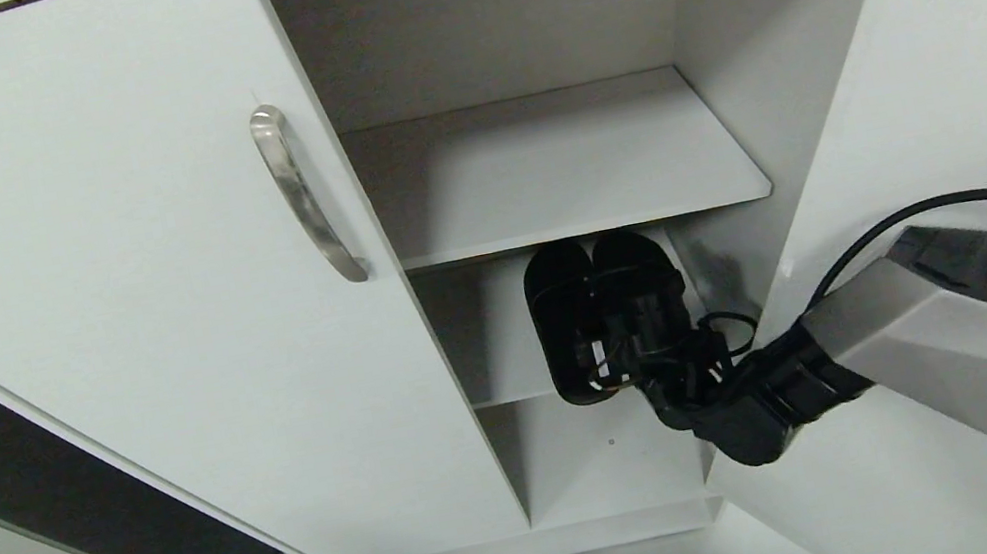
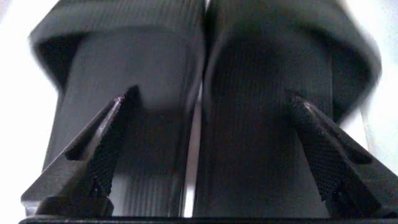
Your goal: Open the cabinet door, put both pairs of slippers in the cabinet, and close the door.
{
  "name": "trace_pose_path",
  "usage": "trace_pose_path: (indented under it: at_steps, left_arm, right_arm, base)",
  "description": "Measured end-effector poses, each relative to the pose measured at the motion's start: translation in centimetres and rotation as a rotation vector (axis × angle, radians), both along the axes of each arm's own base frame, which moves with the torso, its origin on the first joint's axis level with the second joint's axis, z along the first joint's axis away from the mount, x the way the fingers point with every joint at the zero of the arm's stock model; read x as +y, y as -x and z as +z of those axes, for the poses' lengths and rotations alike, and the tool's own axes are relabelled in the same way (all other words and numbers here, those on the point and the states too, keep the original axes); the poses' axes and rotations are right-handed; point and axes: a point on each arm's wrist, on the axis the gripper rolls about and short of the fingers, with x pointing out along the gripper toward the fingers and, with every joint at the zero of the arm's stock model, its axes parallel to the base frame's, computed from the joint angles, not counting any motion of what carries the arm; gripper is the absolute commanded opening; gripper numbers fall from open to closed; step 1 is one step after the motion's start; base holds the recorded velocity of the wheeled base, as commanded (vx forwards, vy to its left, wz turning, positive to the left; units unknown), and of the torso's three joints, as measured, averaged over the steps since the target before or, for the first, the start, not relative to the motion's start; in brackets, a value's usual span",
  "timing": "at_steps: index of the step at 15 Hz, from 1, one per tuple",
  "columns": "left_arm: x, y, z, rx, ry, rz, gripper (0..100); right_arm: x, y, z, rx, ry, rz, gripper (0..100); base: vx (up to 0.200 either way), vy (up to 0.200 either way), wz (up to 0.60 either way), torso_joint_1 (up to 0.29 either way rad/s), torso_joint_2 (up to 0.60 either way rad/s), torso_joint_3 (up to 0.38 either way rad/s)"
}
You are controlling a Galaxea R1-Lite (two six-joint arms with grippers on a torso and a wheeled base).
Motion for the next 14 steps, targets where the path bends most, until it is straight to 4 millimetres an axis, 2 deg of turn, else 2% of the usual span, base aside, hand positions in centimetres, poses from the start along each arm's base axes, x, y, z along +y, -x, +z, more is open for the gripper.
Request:
trace_pose_path:
  at_steps: [1,4,7,10,14]
  left_arm:
    - [0.0,0.0,0.0,0.0,0.0,0.0,0]
    - [0.0,0.0,0.0,0.0,0.001,0.0,0]
    - [0.0,0.0,0.0,0.0,0.002,0.0,0]
    - [0.0,0.0,0.0,-0.001,0.008,-0.003,0]
    - [0.0,0.0,0.0,-0.001,0.007,-0.007,0]
  right_arm:
    - [-0.3,2.0,0.4,0.009,-0.01,0.034,100]
    - [-1.3,8.0,2.0,0.033,-0.051,0.167,100]
    - [-1.7,12.1,3.2,0.016,-0.091,0.29,100]
    - [-2.0,13.4,3.8,0.011,-0.093,0.318,100]
    - [-2.0,14.1,4.0,-0.004,-0.102,0.334,100]
  base:
    - [0.0,0.0,0.0,0.0,0.0,0.0]
    - [-0.2,0.0,0.0,0.004,0.0,0.001]
    - [-0.2,0.0,0.0,-0.001,0.0,0.004]
    - [-0.2,0.0,0.0,0.002,0.0,0.004]
    - [0.0,0.0,0.0,0.0,0.0,0.0]
